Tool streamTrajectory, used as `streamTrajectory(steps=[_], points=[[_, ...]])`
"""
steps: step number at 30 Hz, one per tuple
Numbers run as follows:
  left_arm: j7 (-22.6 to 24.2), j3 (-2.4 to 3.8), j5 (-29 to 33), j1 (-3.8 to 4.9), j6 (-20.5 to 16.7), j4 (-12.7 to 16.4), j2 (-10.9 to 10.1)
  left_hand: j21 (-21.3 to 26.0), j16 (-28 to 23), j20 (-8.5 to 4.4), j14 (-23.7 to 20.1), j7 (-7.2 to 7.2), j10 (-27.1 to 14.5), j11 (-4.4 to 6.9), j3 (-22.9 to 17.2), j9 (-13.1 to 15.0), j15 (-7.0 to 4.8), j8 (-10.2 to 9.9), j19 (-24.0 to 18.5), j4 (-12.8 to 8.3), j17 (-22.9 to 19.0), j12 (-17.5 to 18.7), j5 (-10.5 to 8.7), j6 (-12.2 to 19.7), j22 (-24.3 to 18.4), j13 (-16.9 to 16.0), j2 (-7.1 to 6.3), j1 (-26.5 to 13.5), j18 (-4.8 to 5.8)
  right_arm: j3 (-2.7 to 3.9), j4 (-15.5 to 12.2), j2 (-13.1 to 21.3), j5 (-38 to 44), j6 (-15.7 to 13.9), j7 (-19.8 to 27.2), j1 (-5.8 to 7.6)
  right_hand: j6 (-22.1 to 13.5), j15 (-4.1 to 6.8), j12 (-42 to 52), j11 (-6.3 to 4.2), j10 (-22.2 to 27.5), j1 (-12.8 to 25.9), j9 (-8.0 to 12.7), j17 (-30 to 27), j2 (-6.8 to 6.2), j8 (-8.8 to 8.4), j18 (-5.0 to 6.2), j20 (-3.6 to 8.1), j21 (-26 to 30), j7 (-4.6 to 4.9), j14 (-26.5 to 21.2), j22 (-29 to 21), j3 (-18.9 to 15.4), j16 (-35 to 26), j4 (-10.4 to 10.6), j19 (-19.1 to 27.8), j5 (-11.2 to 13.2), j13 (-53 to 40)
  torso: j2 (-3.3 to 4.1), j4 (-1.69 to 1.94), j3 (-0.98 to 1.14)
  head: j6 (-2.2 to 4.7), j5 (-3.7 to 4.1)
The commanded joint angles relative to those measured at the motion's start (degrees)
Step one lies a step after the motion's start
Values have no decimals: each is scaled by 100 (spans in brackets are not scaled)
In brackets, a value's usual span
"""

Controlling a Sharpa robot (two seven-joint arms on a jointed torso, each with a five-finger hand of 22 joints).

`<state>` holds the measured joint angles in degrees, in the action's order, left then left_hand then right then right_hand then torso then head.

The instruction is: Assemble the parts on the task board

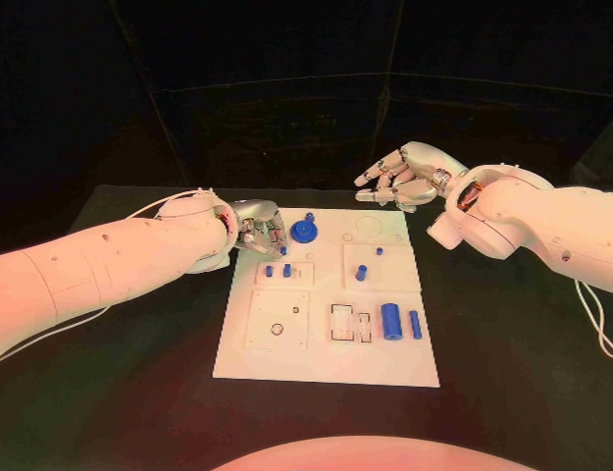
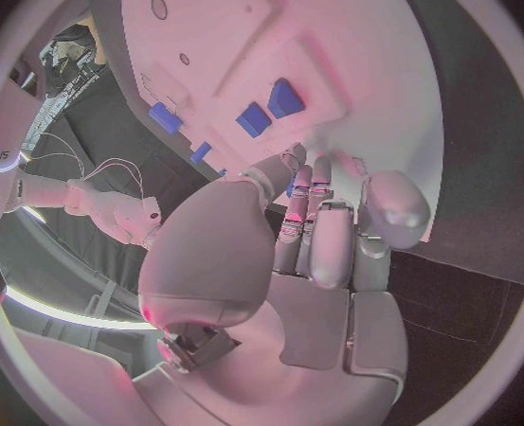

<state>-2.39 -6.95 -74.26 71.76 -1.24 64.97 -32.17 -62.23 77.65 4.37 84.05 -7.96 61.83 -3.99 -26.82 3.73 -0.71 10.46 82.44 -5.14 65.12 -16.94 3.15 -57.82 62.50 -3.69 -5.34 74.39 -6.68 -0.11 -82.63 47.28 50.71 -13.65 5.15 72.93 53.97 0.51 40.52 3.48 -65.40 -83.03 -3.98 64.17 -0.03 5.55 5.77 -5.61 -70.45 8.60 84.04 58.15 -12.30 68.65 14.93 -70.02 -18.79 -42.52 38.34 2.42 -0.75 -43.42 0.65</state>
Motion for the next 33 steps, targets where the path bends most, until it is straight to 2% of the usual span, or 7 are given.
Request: streamTrajectory(steps=[1, 6, 13, 19, 22, 25, 33], points=[[-47, 2, -19, 6, 50, 25, -30, -29, -13, 44, 124, -11, 14, -36, -32, -10, 4, -48, 3, -8, -11, 38, -31, 58, 10, -7, -46, -48, 59, 3, -3, 11, 9, 31, 0, 10, 11, 36, 11, -10, 14, 6, -7, -7, 55, 19, 105, 9, 37, -18, 13, -17, -38, -40, 6, 53, -38, 6, 1, 1, -2, 1, 6], [-54, 3, -10, 5, -66, 65, -129, -16, -22, 66, 117, -78, -70, -73, -54, -25, 32, -298, -12, -28, -48, 136, -32, 404, 9, -3, -125, -65, 57, 3, 39, 35, 186, 54, -237, 10, 5, 19, -246, 11, 271, -77, -7, -367, 85, 35, 183, 1, 322, -1, -128, -416, -55, -401, -3, 315, -6, 195, -3, 6, -7, 10, 20], [301, 8, 649, 6, -680, 176, -369, 428, -99, 130, 71, -190, -497, -190, -36, -2, 116, -567, -169, -45, -209, 367, -32, 784, -401, 9, -192, -62, -25, 1, 143, 72, 1441, 141, -737, 0, 194, 9, -1452, 58, 656, -909, -19, -1153, 222, 161, 265, 0, 705, 22, -264, -882, 244, -1207, -315, 503, 392, 1274, -9, 5, -7, 32, 31], [1450, 10, 3076, 7, -1354, 404, -648, 1546, -713, 217, -345, -268, -419, -272, -143, 59, 185, -359, -656, -18, -1250, 234, -22, 350, -1400, -35, -48, -22, -232, -3, 79, 136, 3182, 229, -1115, -150, 431, 13, -2249, 51, 399, -1146, 11, -928, 131, 149, 201, 10, 501, -29, -36, -581, 388, -1002, -332, 196, 615, 2228, -3, -10, -3, 70, 111], [2042, 9, 4785, 7, -1046, 541, -753, 2337, -1213, 246, -783, -243, -386, -254, -199, 40, 193, -320, -1101, 59, -2055, 123, -11, 274, -2063, -45, 43, -93, -371, -5, 20, 158, 3756, 240, -1215, -261, 455, 8, -2410, 62, 393, -1165, 16, -832, 94, 109, 174, 8, 414, -37, 5, -452, 414, -907, -314, 111, 647, 2439, -2, -12, -7, 84, 187], [2520, 6, 6352, 7, -746, 731, -859, 2454, -1467, 247, -1040, -229, -256, -224, -178, 36, 187, -284, -1234, 97, -2468, -14, -18, 219, -2124, -77, 68, -159, -380, -6, -34, 161, 4247, 225, -1286, -404, 434, -10, -2531, 88, 418, -1163, 21, -811, 59, 60, 164, -3, 386, -19, 15, -411, 425, -883, -291, 86, 673, 2596, -8, -2, -13, 103, 285], [2903, 1, 7349, 3, -576, 1080, -1072, 2643, -1865, 253, -1441, -220, -221, -207, -57, 28, 191, -234, -1398, 131, -3119, -155, -18, 166, -2238, -94, 59, -240, -382, -7, -75, 106, 4746, 286, -1337, -591, 341, -19, -2825, 137, 545, -1159, 22, -772, -39, -73, 156, -16, 333, 4, 26, -332, 461, -835, -256, 47, 708, 3016, -4, 13, -10, 115, 381]])
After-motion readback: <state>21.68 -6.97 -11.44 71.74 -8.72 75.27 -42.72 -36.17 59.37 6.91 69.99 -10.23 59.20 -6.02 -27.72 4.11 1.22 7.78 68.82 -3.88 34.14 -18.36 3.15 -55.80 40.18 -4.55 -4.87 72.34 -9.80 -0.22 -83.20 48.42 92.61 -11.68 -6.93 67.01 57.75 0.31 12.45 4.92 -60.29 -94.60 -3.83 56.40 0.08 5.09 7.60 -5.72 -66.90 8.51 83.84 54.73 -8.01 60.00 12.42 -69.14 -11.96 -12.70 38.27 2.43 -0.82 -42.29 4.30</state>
